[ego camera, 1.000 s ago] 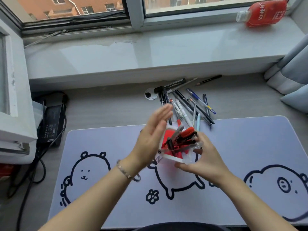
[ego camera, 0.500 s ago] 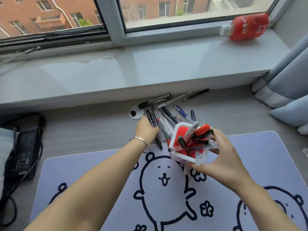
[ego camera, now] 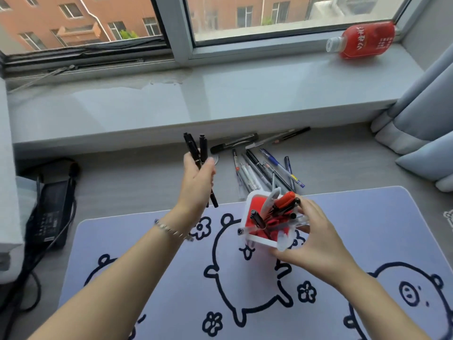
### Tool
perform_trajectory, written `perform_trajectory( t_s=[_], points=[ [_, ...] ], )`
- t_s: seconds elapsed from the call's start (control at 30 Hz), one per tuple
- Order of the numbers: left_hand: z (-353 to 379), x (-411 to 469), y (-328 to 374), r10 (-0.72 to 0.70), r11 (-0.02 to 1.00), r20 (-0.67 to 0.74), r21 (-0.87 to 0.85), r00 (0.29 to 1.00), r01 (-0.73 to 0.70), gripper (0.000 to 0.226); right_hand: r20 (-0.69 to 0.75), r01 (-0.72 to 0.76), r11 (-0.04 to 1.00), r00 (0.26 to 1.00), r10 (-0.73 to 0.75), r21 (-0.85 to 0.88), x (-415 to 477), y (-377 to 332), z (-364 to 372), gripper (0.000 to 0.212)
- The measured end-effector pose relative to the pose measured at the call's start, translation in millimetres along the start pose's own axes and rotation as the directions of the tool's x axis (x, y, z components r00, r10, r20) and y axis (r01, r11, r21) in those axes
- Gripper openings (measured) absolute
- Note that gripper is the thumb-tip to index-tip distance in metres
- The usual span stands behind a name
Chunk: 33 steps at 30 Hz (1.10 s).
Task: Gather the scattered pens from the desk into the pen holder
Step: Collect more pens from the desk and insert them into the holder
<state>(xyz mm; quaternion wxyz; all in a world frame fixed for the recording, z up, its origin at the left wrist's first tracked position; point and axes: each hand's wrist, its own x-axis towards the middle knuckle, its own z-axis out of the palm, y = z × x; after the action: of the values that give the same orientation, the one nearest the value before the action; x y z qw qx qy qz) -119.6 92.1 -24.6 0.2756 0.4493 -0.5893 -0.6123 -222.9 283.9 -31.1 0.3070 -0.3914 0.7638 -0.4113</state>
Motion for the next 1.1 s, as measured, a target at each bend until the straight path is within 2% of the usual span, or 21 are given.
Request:
perform_trajectory(
  t_s=[0.07,0.17,0.27,0.33,0.37,0.43,0.5,0.57,0.63,0.7,0.73,0.77,0.83,0.9,0.97,1.0,1.03,1.1],
  points=[
    [-13,-30,16,0.113,0.967,0.011,-0.231,0.994,-0.107,0.022,0.045,0.010,1.000,0.999,-0.010,0.019,-4,-4,15,0.067],
    [-19,-70,12,0.178,0.917,0.040,-0.369,0.983,-0.151,0.023,0.083,0.007,0.999,0.997,-0.011,0.045,-11,-10,36,0.066],
    [-16,-93,-15,0.161,0.963,0.114,-0.236,0.980,-0.130,0.013,0.094,0.013,0.999,0.995,-0.015,0.030,-14,-9,50,0.070],
    [-17,-102,-32,0.129,0.988,0.155,-0.107,0.980,-0.113,0.016,0.107,0.019,1.000,0.994,-0.018,-0.006,-15,-5,56,0.071],
    [-18,-106,-38,0.125,0.991,0.157,-0.057,0.980,-0.118,0.024,0.112,0.026,0.999,0.993,-0.023,-0.023,-17,-3,58,0.071],
    [-24,-111,-43,0.166,0.985,0.112,0.022,0.980,-0.169,0.054,0.118,0.047,0.998,0.992,-0.043,-0.039,-20,0,61,0.069],
    [-32,-109,-46,0.290,0.946,0.094,0.121,0.953,-0.300,0.086,0.126,0.056,0.997,0.991,-0.050,-0.044,-23,0,61,0.067],
    [-39,-101,-47,0.391,0.878,0.152,0.235,0.908,-0.418,0.096,0.126,0.055,0.997,0.991,-0.048,-0.052,-24,1,62,0.067],
    [-41,-96,-48,0.425,0.806,0.199,0.361,0.883,-0.469,0.084,0.128,0.054,0.997,0.991,-0.047,-0.051,-24,4,62,0.065],
    [-38,-98,-51,0.441,0.751,0.235,0.432,0.866,-0.500,0.053,0.136,0.054,0.998,0.990,-0.049,-0.037,-25,6,61,0.066],
    [-36,-102,-53,0.406,0.756,0.278,0.433,0.871,-0.491,0.041,0.136,0.060,0.998,0.989,-0.055,-0.032,-26,6,61,0.066],
    [-33,-108,-53,0.341,0.776,0.345,0.421,0.874,-0.469,0.042,0.132,0.065,0.998,0.989,-0.061,-0.023,-27,7,60,0.067],
    [-28,-119,-59,0.240,0.785,0.500,0.404,0.832,-0.470,0.050,0.131,0.057,0.998,0.990,-0.058,0.010,-29,7,59,0.072],
    [-23,-124,-60,0.201,0.719,0.595,0.450,0.778,-0.530,0.055,0.136,0.054,0.998,0.989,-0.057,0.019,-28,7,59,0.073],
    [-20,-122,-54,0.152,0.612,0.607,0.562,0.780,-0.557,0.063,0.121,0.051,0.998,0.991,-0.054,0.025,-28,9,59,0.071],
    [-19,-118,-49,0.131,0.593,0.591,0.597,0.796,-0.540,0.064,0.106,0.038,0.999,0.993,-0.042,0.035,-28,10,57,0.072],
    [-19,-115,-42,0.135,0.629,0.560,0.589,0.818,-0.507,0.064,0.091,0.024,0.999,0.995,-0.027,0.037,-29,10,55,0.073],
    [-15,-109,-26,0.160,0.815,0.446,0.444,0.880,-0.373,0.053,0.042,0.007,1.000,0.999,-0.008,0.031,-31,9,46,0.074]
  ],
)
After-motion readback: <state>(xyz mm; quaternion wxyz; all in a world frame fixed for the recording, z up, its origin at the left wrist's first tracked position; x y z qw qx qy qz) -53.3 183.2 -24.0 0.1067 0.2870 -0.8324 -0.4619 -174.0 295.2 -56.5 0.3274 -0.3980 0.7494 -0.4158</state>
